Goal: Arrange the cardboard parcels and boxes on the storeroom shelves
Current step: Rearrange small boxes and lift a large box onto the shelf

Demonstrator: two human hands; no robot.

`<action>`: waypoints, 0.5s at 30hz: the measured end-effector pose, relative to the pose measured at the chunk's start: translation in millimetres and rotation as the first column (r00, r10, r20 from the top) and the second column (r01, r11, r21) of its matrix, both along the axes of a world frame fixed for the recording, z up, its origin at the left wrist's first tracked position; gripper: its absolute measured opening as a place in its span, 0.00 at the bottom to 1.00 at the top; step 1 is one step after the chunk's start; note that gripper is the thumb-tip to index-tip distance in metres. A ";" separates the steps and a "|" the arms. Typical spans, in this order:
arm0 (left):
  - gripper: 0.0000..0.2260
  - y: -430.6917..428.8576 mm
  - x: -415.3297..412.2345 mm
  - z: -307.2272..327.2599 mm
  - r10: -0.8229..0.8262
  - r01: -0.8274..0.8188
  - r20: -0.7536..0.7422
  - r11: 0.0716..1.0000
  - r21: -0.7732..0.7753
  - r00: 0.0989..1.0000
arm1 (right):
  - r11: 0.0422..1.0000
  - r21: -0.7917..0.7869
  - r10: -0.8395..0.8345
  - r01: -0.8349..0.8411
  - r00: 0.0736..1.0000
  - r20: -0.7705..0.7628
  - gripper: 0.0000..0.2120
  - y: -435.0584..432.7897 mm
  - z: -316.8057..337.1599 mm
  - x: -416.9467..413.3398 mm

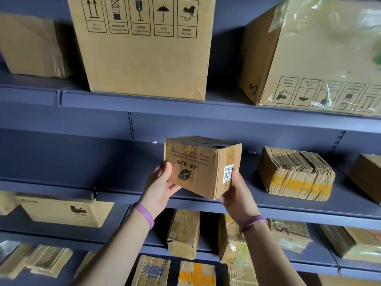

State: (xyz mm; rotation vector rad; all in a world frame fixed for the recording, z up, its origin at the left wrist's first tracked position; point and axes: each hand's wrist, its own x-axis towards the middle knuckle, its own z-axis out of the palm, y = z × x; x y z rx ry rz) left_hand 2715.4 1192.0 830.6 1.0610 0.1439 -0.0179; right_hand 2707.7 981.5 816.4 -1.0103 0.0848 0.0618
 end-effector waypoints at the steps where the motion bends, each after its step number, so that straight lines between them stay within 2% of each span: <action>1: 0.14 1.9 -1.2 0.5 -0.019 0.019 -0.004 1.000 -0.008 1.000 | 0.999 0.039 0.026 -0.025 1.000 0.000 0.30 0.7 -0.5 -1.6; 6: 0.14 2.0 -11.4 9.0 -0.091 0.092 0.034 0.995 -0.032 0.995 | 0.991 0.133 0.022 -0.022 1.000 0.000 0.26 7.6 0.5 -12.0; 11: 0.28 -8.7 -17.6 16.1 -0.029 0.028 0.125 1.000 0.006 0.992 | 0.990 0.141 -0.012 0.008 1.000 0.027 0.21 12.9 -1.2 -15.7; 15: 0.22 -17.6 -20.8 16.7 -0.093 0.071 0.163 0.988 0.137 0.982 | 0.992 0.120 -0.038 0.033 0.999 0.036 0.18 16.9 0.0 -19.1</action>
